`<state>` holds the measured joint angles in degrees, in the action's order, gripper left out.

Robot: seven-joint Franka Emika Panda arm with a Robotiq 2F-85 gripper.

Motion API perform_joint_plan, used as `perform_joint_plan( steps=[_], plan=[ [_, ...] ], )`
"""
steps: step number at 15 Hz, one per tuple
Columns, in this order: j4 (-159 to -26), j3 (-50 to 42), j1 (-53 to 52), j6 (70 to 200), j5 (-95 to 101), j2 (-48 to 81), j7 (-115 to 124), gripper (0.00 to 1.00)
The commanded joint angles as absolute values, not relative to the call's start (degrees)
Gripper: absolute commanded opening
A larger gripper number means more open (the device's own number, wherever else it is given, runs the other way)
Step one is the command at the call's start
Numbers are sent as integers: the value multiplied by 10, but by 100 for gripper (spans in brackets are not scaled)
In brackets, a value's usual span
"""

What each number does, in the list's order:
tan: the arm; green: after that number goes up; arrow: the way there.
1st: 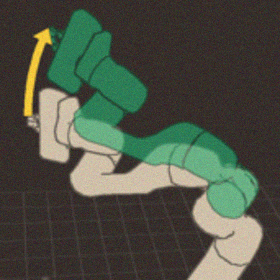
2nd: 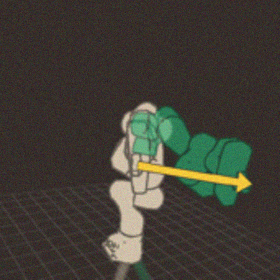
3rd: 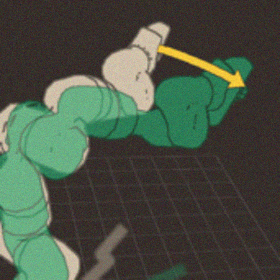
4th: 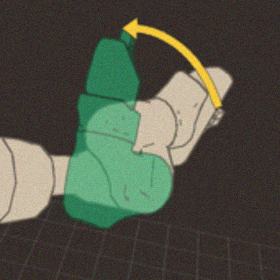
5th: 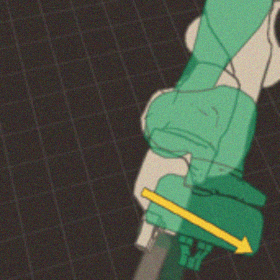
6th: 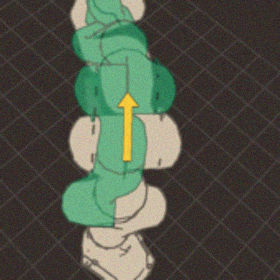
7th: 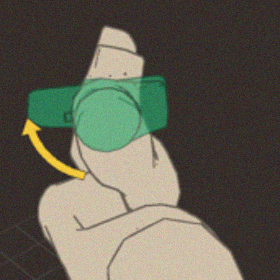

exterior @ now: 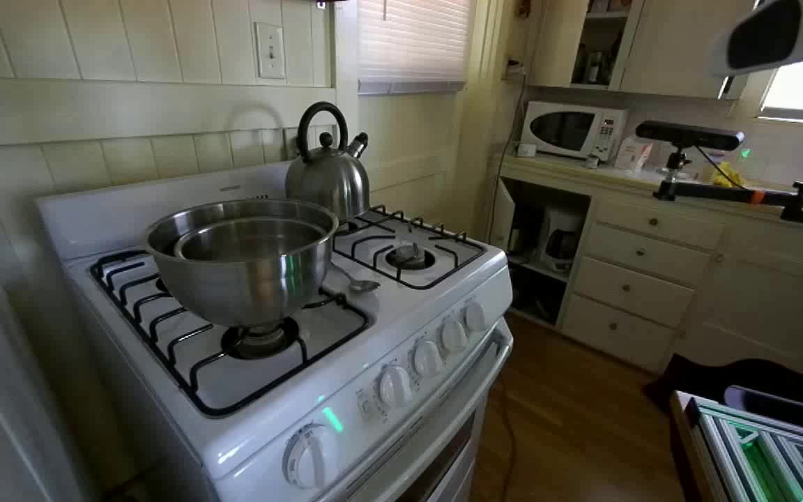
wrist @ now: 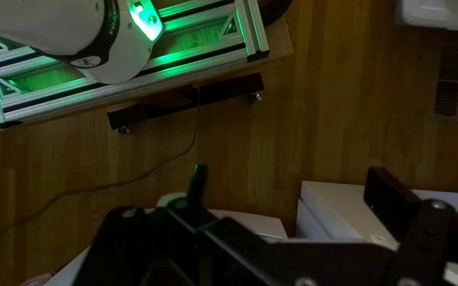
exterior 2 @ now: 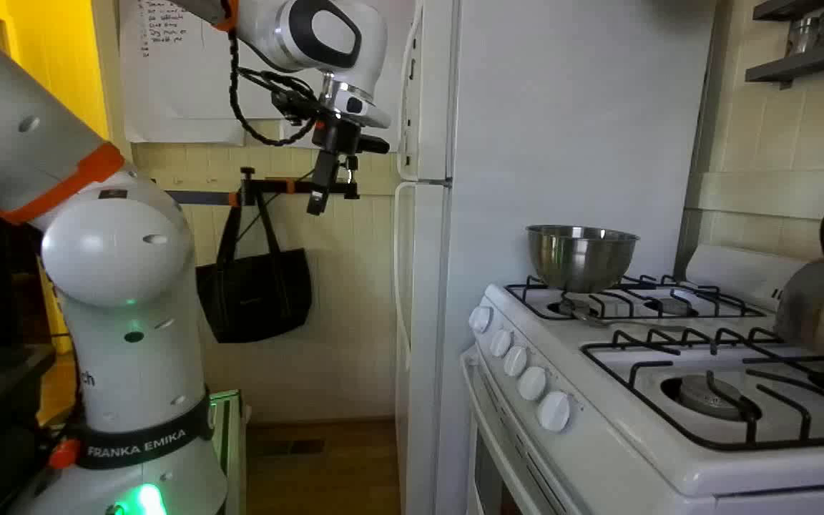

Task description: Shift the small bowl to the right side of the stove

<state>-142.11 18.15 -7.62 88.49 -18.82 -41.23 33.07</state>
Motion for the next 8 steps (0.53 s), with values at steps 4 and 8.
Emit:
perform_joint_plan(
  steps=[4,8],
  plan=[
    [-1409,182,-59,887,-165,-425,326,100],
    [-1364,179,-14,896,-85,-413,345,100]
  ],
)
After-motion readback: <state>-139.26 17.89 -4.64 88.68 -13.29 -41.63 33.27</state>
